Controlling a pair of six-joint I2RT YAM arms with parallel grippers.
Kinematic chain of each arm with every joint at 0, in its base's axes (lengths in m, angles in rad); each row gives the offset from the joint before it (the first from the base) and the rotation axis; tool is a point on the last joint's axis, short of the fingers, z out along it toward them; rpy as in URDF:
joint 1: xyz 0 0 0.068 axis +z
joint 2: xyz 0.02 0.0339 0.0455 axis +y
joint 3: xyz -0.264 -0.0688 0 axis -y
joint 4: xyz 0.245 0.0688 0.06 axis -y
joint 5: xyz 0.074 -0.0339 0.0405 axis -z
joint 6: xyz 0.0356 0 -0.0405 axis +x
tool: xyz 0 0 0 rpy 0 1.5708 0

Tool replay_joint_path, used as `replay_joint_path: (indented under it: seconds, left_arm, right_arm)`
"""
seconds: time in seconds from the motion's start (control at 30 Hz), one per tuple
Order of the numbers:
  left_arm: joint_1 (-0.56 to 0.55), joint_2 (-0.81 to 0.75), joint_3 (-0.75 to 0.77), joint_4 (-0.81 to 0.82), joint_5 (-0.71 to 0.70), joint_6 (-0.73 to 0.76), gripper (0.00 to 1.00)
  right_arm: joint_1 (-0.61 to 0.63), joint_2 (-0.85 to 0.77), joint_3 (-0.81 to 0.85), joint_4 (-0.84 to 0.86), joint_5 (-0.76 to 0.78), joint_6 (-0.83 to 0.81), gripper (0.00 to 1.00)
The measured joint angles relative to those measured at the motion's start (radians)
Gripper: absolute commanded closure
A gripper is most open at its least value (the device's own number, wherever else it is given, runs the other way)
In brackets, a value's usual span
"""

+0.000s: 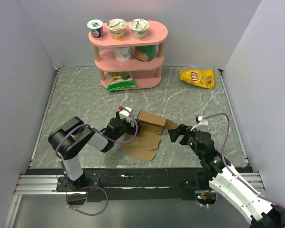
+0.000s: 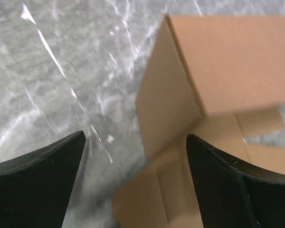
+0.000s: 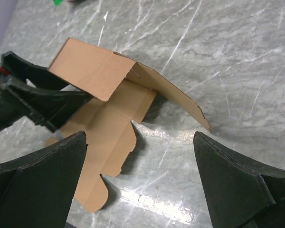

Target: Fold the paper box

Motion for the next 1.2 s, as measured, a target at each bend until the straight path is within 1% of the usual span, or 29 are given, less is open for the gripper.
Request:
replay_joint_path:
  seconds: [0.13, 0.23, 0.27, 0.33, 0.37, 0.43, 0.47, 0.63, 0.73, 0.8, 0.83, 0.97, 1.1, 1.2]
  left_arm:
    - [0.001, 0.061, 0.04, 0.066, -0.037, -0.025, 0.1]
    - [0.001, 0.093, 0.057, 0.102, -0.058, -0.035, 0.14]
    - [0.001, 0.098, 0.062, 0.111, -0.064, -0.037, 0.18]
    - [0.001, 0.109, 0.073, 0.128, -0.076, -0.04, 0.24]
    - [0.001, 0.113, 0.077, 0.137, -0.082, -0.04, 0.3]
    - [0.0, 0.116, 0.08, 0.145, -0.095, -0.038, 0.32]
    - [-0.001, 0.116, 0.082, 0.148, -0.104, -0.034, 0.36]
    - [-0.017, 0.135, 0.098, 0.166, -0.154, -0.009, 0.47]
    - [-0.039, 0.152, 0.1, 0.179, -0.19, 0.011, 0.56]
    - [-0.06, 0.164, 0.101, 0.193, -0.224, 0.029, 0.58]
    - [-0.072, 0.17, 0.101, 0.196, -0.242, 0.038, 0.61]
    - [-0.119, 0.19, 0.107, 0.21, -0.315, 0.073, 0.65]
    - [-0.145, 0.193, 0.108, 0.218, -0.367, 0.086, 0.66]
    - [-0.155, 0.193, 0.108, 0.23, -0.4, 0.089, 0.61]
  right_arm:
    - [-0.002, -0.002, -0.015, 0.012, -0.001, 0.018, 0.0]
    - [-0.002, 0.02, -0.016, 0.019, -0.002, 0.025, 0.0]
    - [-0.002, 0.026, -0.016, 0.021, -0.002, 0.027, 0.0]
    - [-0.002, 0.033, -0.016, 0.022, -0.002, 0.032, 0.0]
    - [-0.002, 0.033, -0.016, 0.023, -0.003, 0.033, 0.0]
    - [-0.002, 0.034, -0.016, 0.024, -0.005, 0.036, 0.0]
    - [-0.002, 0.034, -0.016, 0.027, -0.005, 0.036, 0.0]
    - [-0.002, 0.044, -0.016, 0.037, -0.005, 0.051, 0.0]
    - [-0.002, 0.029, -0.016, 0.034, -0.004, 0.087, 0.0]
    - [-0.002, 0.014, -0.016, 0.018, -0.004, 0.129, 0.0]
    - [-0.002, 0.008, -0.016, 0.011, -0.005, 0.145, 0.0]
    - [-0.002, -0.016, -0.006, -0.02, -0.015, 0.253, 0.0]
    - [-0.002, -0.026, -0.009, 0.021, -0.066, 0.402, 0.01]
    - [-0.002, 0.0, -0.021, 0.085, -0.097, 0.533, 0.02]
